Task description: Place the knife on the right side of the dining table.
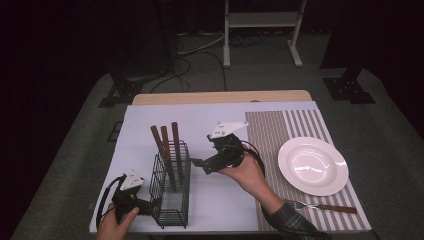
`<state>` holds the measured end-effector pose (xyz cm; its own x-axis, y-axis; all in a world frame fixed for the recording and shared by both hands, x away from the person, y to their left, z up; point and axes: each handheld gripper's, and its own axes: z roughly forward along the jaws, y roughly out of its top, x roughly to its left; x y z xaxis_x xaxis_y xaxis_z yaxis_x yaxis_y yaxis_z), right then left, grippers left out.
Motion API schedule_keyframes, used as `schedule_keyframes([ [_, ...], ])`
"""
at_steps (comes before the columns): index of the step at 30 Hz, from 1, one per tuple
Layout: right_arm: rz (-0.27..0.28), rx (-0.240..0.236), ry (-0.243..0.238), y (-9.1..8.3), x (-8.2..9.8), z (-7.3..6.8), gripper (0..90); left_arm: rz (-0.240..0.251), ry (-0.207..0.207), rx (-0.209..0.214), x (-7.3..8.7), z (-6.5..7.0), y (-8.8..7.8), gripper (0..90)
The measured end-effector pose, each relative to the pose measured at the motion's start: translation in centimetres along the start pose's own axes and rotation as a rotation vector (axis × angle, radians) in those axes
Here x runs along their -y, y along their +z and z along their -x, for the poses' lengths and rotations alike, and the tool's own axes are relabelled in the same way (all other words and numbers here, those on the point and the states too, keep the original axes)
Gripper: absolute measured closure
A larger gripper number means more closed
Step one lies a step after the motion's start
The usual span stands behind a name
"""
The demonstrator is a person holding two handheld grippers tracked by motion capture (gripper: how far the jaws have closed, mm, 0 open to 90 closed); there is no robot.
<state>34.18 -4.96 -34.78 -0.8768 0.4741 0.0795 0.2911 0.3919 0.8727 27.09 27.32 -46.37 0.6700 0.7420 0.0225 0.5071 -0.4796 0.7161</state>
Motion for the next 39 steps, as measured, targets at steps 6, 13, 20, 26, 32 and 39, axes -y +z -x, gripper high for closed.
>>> schedule_keyframes([
  [6,0.012,-0.005,0.006,0.5,-0.7,0.2,5.2,-0.001,0.001,0.000,0.0,0.0,0.0,0.0],
  [13,0.027,-0.018,0.003,1.7,-1.9,0.1,5.6,-0.002,0.003,0.000,0.0,0.0,0.0,0.0],
  [20,0.047,-0.030,0.019,2.7,-2.9,0.3,9.0,-0.002,0.003,-0.001,0.0,0.0,0.0,0.0],
  [26,0.070,-0.030,0.032,3.7,-3.5,0.7,13.2,-0.002,0.003,0.000,0.0,0.0,0.0,0.0],
  [32,0.081,-0.029,0.043,4.5,-4.1,0.8,14.0,-0.002,0.001,0.000,0.0,0.0,0.0,0.0],
  [39,0.092,-0.022,0.052,5.3,-4.6,1.1,20.2,-0.002,0.002,0.000,0.0,0.0,0.0,0.0],
])
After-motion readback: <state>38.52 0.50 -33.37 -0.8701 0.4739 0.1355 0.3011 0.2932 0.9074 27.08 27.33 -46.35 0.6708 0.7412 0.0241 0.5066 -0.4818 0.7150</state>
